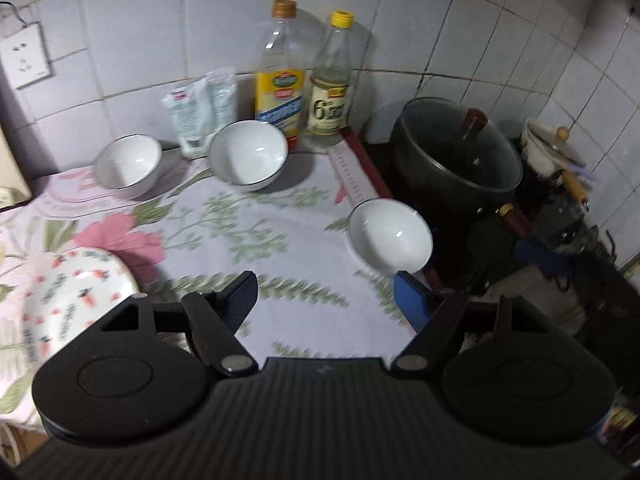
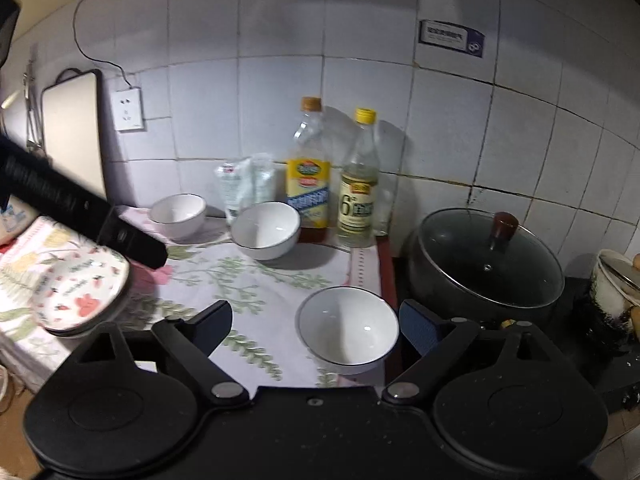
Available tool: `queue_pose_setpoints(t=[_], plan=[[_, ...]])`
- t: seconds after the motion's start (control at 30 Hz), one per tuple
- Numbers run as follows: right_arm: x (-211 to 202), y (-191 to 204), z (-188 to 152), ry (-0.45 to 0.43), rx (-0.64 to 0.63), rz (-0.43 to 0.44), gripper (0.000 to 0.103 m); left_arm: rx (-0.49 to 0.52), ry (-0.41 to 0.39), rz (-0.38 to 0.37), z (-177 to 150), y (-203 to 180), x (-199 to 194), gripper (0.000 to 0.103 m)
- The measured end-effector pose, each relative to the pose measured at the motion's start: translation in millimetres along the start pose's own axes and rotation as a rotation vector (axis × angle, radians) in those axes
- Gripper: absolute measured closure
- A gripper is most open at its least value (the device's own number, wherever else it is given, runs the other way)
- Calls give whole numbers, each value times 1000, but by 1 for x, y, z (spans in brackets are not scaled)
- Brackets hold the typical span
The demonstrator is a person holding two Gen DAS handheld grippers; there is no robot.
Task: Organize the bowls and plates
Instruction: 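Move the left gripper to the white bowl on the cloth and close on its rim, then lift the white bowl with the left gripper and carry it beside the plate stack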
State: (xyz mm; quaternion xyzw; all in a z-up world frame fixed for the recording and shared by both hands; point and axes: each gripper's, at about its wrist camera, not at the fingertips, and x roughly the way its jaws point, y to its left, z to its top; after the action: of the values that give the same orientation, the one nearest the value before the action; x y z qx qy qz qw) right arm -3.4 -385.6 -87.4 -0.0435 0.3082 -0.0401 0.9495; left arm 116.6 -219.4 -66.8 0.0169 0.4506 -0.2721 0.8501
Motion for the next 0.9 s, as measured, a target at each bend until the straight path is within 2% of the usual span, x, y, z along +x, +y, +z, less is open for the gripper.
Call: queue_pose_setpoints(t=[0.23, 0.37, 0.6, 0.7, 0.77, 0.87, 0.9], plan=[[52, -7, -40, 44, -9, -23, 8, 9, 30, -40, 0, -17, 62, 29], [79, -9, -61, 80, 21, -27, 8, -23, 75, -68, -5, -25, 100, 31], [122, -21, -86, 112, 67, -62, 8, -26, 120, -64, -8, -39, 151, 34], [137, -19, -88, 145, 31, -59, 8, -47, 145, -68, -9, -42, 171, 39], [144, -14, -86, 149, -20, -56, 8, -56, 165, -61, -8, -43, 182, 47], [150, -10, -82, 141, -30, -48, 8, -84, 183, -66, -7, -41, 194, 66], [152, -11, -81, 142, -22, -48, 8, -96, 188, -63, -7, -40, 196, 68]])
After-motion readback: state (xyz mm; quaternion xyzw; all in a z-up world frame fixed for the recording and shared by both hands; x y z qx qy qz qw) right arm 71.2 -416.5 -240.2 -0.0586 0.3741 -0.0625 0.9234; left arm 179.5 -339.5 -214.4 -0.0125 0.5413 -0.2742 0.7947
